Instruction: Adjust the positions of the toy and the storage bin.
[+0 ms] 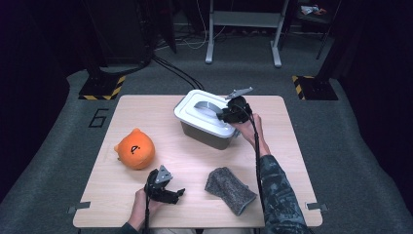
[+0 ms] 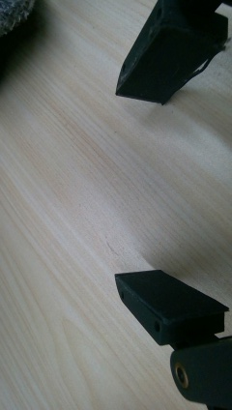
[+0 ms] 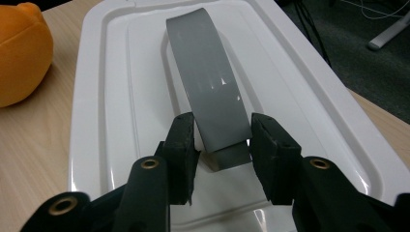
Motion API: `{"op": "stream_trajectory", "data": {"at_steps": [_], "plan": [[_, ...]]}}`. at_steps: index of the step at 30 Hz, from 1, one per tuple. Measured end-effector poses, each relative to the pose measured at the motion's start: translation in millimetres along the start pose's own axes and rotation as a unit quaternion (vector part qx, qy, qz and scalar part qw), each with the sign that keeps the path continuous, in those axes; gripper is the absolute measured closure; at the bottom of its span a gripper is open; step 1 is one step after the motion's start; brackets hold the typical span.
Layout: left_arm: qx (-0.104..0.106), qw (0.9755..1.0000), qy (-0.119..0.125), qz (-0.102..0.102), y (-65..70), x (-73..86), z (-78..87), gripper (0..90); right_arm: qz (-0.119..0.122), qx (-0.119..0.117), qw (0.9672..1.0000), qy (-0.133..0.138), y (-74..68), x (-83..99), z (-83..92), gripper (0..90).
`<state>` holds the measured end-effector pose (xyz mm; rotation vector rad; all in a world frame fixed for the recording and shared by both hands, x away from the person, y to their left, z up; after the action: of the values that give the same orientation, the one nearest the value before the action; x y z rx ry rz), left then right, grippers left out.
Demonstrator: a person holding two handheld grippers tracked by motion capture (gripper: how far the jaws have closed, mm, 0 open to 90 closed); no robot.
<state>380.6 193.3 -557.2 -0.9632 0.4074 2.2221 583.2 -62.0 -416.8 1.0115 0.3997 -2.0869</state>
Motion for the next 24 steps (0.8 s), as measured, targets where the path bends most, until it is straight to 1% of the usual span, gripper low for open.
{"op": "stream_trajectory", "data": {"at_steps": [4,6,7,9,12,14,16,18,19,20,21,22,24], "plan": [[0.000,1.0000,-0.001,0.000,-0.1,0.0,0.0,11.2,0.008,0.005,1.0000,0.004,-2.9,1.4,1.1,63.2],[0.000,1.0000,-0.001,0.000,-0.1,0.0,0.0,11.2,0.009,-0.001,0.9999,0.006,-5.2,2.8,2.4,63.7],[0.000,1.0000,-0.001,0.000,-0.1,0.0,0.0,11.1,0.007,0.002,1.0000,0.005,-8.6,3.6,3.8,63.9],[0.000,1.0000,-0.001,0.000,-0.1,0.0,0.0,11.1,0.008,0.003,1.0000,0.005,-9.2,3.8,4.1,63.9],[0.000,1.0000,0.000,0.000,-0.1,0.0,0.0,11.1,-0.007,0.003,0.9999,0.007,-14.3,6.0,6.0,64.1],[0.000,1.0000,-0.001,0.000,-0.1,0.0,0.0,11.1,-0.010,0.004,0.9999,0.007,-16.6,6.8,7.0,64.1],[0.001,1.0000,-0.001,0.000,-0.1,0.0,0.0,11.2,-0.023,0.009,0.9997,0.003,-22.5,7.9,9.3,64.1],[0.001,1.0000,-0.001,0.000,-0.1,0.0,0.0,11.1,-0.019,0.014,0.9997,0.001,-26.9,8.5,10.7,64.0],[0.001,1.0000,-0.001,0.000,-0.2,0.0,0.0,11.1,-0.023,0.017,0.9996,-0.003,-29.6,8.2,11.6,63.8],[0.001,1.0000,-0.001,0.000,-0.1,0.0,0.0,11.2,-0.017,0.022,0.9996,-0.005,-30.0,7.4,11.6,63.4],[0.001,1.0000,-0.001,0.000,-0.1,0.0,0.0,11.1,-0.008,0.026,0.9996,-0.008,-30.6,4.7,11.0,55.7],[0.001,1.0000,-0.001,0.000,-0.2,0.0,0.0,11.1,-0.005,0.031,0.9995,-0.006,-30.1,2.4,10.9,55.5],[0.001,1.0000,-0.001,0.001,0.1,0.0,0.0,11.1,-0.002,0.028,0.9996,-0.004,-30.3,-0.6,10.3,54.1]]}}
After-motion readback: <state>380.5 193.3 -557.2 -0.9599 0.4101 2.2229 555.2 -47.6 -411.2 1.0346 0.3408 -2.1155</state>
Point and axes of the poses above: each handheld gripper's, and its own axes: z roughly backward along the jaws, x roughly out of its underside, y roughly to its right, the point moved 4 cm from there along -z, roughly forward along the jaws, and after that the axes turned 3 degrees about z, right-handed, at the moved point
